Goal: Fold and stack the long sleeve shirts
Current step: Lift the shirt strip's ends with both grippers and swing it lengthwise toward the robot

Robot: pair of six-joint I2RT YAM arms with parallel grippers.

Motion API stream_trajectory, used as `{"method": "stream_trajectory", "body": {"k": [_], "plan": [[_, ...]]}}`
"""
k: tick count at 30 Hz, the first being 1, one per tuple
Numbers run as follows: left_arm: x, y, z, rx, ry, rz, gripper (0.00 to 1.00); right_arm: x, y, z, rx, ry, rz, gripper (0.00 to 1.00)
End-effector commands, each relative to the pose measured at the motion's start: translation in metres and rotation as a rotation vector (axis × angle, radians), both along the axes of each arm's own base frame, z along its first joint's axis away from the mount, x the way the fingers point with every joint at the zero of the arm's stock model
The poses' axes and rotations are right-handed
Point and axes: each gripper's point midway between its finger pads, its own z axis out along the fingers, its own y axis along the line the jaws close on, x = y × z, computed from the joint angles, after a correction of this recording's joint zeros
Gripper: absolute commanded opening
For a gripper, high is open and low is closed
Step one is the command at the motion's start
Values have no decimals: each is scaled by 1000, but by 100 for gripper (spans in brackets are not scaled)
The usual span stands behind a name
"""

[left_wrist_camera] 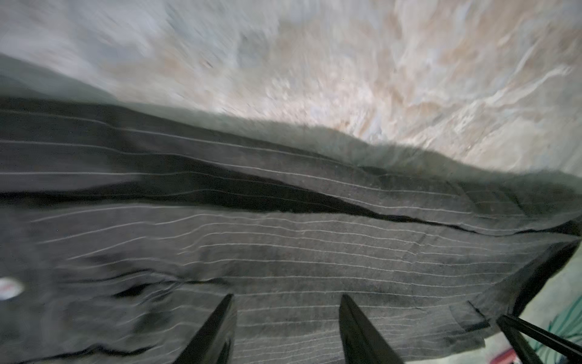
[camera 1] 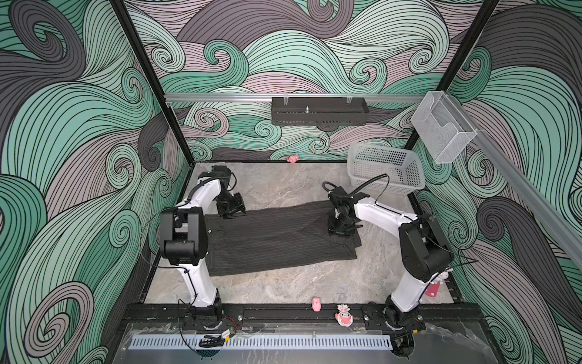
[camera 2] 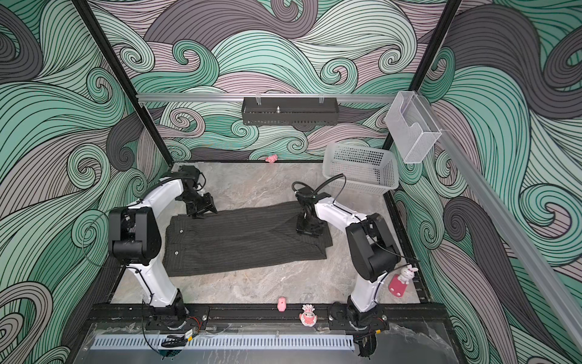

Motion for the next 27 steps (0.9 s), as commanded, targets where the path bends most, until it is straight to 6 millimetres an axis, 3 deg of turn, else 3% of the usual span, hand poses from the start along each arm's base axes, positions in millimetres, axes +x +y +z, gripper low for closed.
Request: {"method": "stream_trajectory", "body": {"k": [1,6,10,15,22,23,27], "plan": [[-5,-23,-12,-132,53,47,55,7,0,-15,-17,-13,-11,42],[-27,-23,-43,-133,161,86,55,28,-2,-36,-60,3,19,38],[-45,-26,-66,-147,229,127,54,71,-7,-40,-84,-33,23,35],[-63,-40,-80,-215,240,200,53,136,1,-42,-70,-78,37,33],[-71,-80,-68,-311,213,248,56,232,40,-32,2,-215,91,32],[-70,-87,-65,-322,204,249,57,238,45,-34,17,-215,97,31],[-61,-111,-41,-355,147,215,60,261,63,-6,85,-268,109,33]]}}
